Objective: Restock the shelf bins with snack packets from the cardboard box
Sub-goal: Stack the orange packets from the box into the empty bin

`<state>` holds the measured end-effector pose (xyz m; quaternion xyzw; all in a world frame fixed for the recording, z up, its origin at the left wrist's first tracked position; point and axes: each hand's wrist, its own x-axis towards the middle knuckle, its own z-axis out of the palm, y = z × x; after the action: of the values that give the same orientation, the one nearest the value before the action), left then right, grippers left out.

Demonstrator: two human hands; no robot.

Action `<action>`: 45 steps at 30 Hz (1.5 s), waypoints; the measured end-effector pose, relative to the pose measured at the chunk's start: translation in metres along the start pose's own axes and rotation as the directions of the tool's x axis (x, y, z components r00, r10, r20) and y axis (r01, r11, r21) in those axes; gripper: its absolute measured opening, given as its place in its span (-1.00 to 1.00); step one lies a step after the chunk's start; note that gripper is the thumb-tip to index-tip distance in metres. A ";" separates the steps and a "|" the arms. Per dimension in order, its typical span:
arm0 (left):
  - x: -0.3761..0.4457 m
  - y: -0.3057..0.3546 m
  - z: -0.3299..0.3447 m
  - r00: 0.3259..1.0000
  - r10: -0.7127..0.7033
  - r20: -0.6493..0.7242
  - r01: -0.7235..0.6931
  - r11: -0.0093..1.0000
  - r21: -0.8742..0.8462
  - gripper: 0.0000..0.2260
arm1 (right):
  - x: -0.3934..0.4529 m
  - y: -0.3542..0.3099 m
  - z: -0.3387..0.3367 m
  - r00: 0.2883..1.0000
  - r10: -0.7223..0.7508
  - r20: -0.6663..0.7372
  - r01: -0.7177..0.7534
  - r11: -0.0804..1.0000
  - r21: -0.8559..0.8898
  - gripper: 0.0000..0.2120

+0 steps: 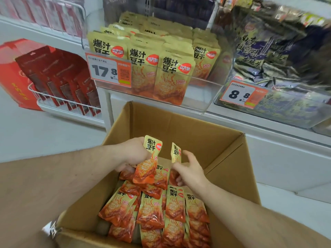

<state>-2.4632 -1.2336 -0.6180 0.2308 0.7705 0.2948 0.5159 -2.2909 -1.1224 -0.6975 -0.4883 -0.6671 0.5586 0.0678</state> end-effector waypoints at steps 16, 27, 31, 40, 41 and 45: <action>-0.059 0.048 0.010 0.932 0.345 0.114 -0.296 0.902 -0.314 -0.79 | -0.093 -0.112 -0.024 0.894 -0.427 -0.140 0.343 0.850 -0.401 -0.20; -0.074 0.068 -0.009 0.810 0.585 0.029 -0.585 0.804 0.108 -0.59 | -0.116 -0.188 -0.076 0.838 -0.543 0.056 0.363 0.479 -0.799 0.12; -0.080 0.076 -0.008 0.734 0.678 0.039 -0.654 0.689 0.313 -0.51 | -0.117 -0.212 -0.076 0.851 -0.486 0.198 0.415 0.392 -0.821 -0.06; -0.078 0.097 -0.025 0.609 0.771 -0.188 -0.673 0.627 0.392 -0.66 | -0.118 -0.260 -0.090 0.894 -0.439 0.092 0.287 0.402 -0.870 -0.69; -0.077 0.099 -0.030 0.579 0.779 -0.239 -0.652 0.619 0.438 -0.63 | -0.118 -0.275 -0.099 0.904 -0.427 0.035 0.232 0.420 -0.877 -0.66; -0.068 0.103 -0.046 0.512 0.818 -0.264 -0.387 0.494 0.779 -0.54 | -0.105 -0.330 -0.124 0.910 -0.382 -0.161 0.064 0.513 -0.856 -0.67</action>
<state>-2.4760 -1.2144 -0.4882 0.5526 0.7960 0.2461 -0.0216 -2.3480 -1.0812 -0.3369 -0.4553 -0.8876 0.0687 0.0100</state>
